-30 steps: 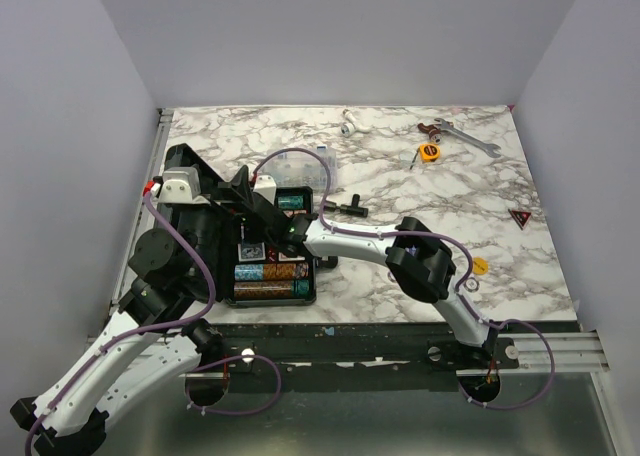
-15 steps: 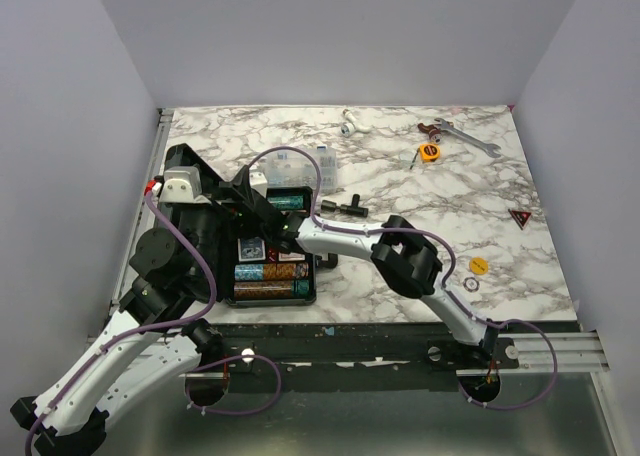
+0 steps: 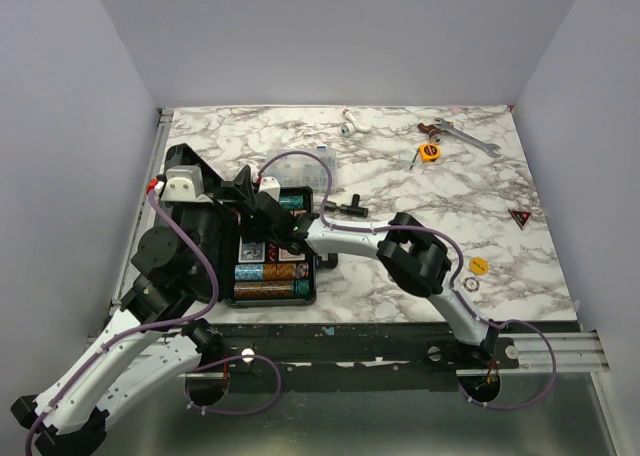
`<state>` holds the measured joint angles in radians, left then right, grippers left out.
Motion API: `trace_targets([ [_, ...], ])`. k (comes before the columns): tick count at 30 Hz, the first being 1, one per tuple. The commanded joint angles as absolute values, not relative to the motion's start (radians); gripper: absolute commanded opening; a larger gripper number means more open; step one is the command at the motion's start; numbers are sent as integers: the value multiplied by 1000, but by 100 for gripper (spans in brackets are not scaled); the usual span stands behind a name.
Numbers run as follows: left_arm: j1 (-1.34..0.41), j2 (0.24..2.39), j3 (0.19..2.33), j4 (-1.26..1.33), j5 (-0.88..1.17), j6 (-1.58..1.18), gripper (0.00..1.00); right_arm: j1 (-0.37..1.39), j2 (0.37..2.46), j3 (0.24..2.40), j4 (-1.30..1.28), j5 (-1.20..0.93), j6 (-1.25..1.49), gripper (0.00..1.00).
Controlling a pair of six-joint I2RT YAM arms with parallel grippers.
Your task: Pack up texas hold em set
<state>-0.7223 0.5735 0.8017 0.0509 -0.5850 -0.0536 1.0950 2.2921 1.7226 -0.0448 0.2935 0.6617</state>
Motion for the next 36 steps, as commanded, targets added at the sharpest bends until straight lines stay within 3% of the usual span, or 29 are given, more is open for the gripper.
trace_targets([
  [1, -727, 583, 799, 49, -561, -65, 98, 1096, 2259, 1711, -92, 270, 625, 62],
  [9, -728, 601, 798, 49, -568, -58, 98, 1096, 2194, 1735, -109, 203, 554, 71],
  [15, -729, 606, 798, 49, -563, -61, 99, 1097, 2178, 1604, -45, 26, 659, 67],
  [20, -729, 610, 798, 47, -560, -63, 99, 1097, 2192, 1550, -20, 6, 683, 63],
  [29, -729, 619, 800, 45, -558, -65, 99, 1094, 2056, 1587, -55, 142, 592, 63],
  [36, -730, 616, 802, 40, -552, -72, 99, 1056, 1867, 1383, -14, 339, 622, 65],
])
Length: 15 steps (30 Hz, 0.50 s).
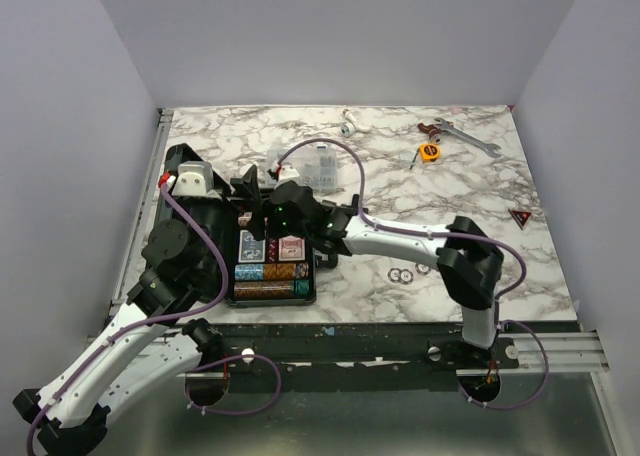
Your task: Pack up texas hold em set
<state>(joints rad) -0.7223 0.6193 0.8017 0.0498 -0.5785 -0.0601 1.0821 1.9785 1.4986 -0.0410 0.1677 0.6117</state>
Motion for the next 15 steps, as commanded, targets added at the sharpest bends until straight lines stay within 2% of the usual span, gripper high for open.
trace_targets([
  [1, -730, 614, 802, 39, -551, -72, 98, 1045, 1839, 1326, -9, 369, 634, 66],
  [6, -733, 616, 804, 38, -550, -74, 99, 934, 1695, 1106, 18, 445, 727, 71],
  [10, -735, 618, 808, 32, -532, -85, 98, 823, 1609, 962, -36, 476, 775, 81],
  [14, -736, 631, 811, 27, -522, -90, 99, 751, 1537, 907, -159, 554, 828, 100],
  [15, -736, 635, 811, 25, -519, -90, 99, 732, 1522, 901, -192, 568, 844, 100],
])
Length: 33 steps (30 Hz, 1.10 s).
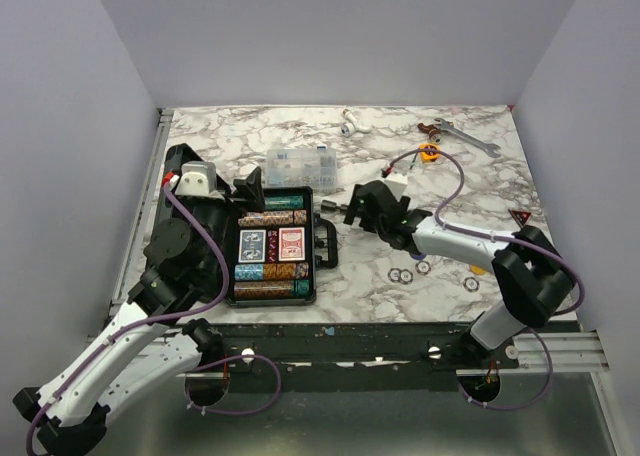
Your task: Pack up texas hold em set
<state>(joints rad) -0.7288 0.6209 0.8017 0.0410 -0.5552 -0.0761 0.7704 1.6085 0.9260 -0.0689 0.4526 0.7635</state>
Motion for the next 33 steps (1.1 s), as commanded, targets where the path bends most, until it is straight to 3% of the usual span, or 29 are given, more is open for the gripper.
trace_targets([
  [1, -737, 639, 813, 25, -517, -93, 98, 707, 1512, 899, -234, 574, 860, 100],
  [10, -740, 672, 827, 3, -479, -105, 99, 501, 1544, 962, -579, 526, 925, 100],
  [18, -741, 700, 830, 2, -464, -107, 98, 302, 1564, 936, -414, 440, 851, 100],
  [24, -744, 719, 830, 2, -473, -100, 98, 198, 1664, 1063, -405, 402, 832, 100],
  [33, -756, 715, 842, -23, -428, -114, 98, 63, 1583, 1017, -371, 388, 778, 100],
])
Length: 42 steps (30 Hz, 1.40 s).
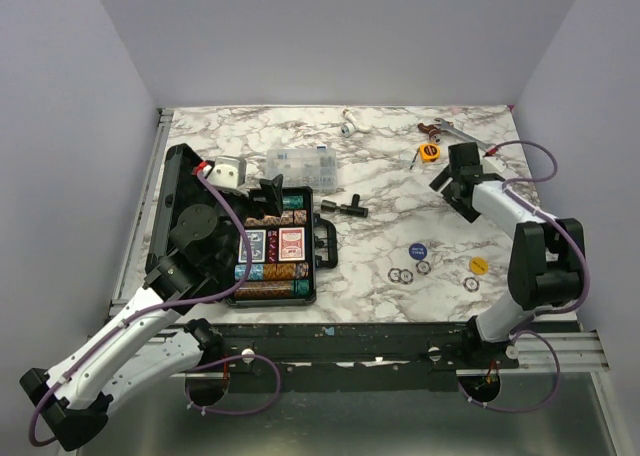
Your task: Pack up texas hold em set
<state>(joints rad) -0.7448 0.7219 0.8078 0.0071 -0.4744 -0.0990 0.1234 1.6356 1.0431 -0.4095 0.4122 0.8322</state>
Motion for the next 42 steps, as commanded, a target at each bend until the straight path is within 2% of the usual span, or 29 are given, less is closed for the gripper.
trace_targets([
  [1, -759, 713, 843, -23, -427, -114, 98, 60, 1585, 1017, -352, 369, 743, 100],
  [6, -770, 706, 854, -37, -399, -125, 98, 60, 1682, 1089, -252, 185, 649, 100],
  [11, -773, 710, 849, -32, -414, -119, 98, 84, 1854, 1206, -167, 83, 687, 100],
  [18, -778, 718, 844, -25, -418, -111, 98, 170, 2101, 1495, -259, 218, 748, 100],
  [21, -778, 728, 845, -27, -427, -107, 98, 192, 2170, 1594, -309, 299, 791, 96],
  [27, -778, 736, 845, -28, -420, -111, 98, 227, 2290, 1739, -427, 469, 844, 93],
  [42, -778, 740, 843, -26, -428, -112, 98, 255, 2460, 1990, -588, 584, 728, 84],
])
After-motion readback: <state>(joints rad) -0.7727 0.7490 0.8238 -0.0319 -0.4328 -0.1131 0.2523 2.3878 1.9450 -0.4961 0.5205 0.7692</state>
